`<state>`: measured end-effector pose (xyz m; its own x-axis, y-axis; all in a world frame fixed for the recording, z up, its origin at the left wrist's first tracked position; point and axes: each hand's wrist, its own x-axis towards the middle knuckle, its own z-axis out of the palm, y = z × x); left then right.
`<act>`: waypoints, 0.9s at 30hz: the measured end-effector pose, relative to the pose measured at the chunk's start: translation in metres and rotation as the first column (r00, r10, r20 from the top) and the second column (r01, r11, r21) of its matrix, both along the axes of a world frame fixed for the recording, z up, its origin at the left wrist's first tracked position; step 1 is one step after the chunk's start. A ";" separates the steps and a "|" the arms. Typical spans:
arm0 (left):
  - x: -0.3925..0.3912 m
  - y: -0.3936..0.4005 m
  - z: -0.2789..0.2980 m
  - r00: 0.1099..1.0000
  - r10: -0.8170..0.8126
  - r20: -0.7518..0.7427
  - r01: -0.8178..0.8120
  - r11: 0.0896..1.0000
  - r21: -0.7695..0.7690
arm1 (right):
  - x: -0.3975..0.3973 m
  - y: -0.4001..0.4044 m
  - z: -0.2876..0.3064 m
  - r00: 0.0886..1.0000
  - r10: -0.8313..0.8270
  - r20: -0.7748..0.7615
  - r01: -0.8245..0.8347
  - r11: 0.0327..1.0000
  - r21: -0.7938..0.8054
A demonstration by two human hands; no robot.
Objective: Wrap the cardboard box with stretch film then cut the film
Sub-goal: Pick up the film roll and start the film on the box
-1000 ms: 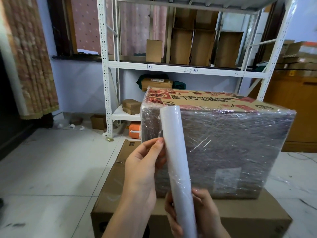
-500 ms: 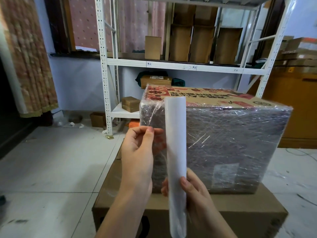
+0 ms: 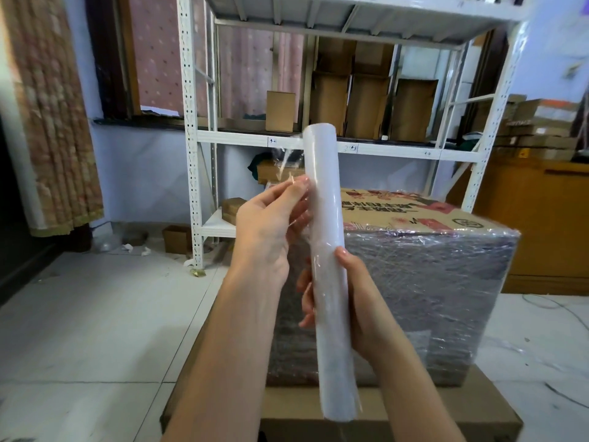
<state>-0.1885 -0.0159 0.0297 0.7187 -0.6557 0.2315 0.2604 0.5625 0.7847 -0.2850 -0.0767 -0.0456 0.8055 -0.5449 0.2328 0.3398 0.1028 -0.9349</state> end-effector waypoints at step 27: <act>0.033 -0.003 -0.056 0.936 0.227 0.269 -0.253 0.966 0.062 | -0.004 -0.019 -0.034 0.976 -0.151 -0.160 0.085 0.930 -0.358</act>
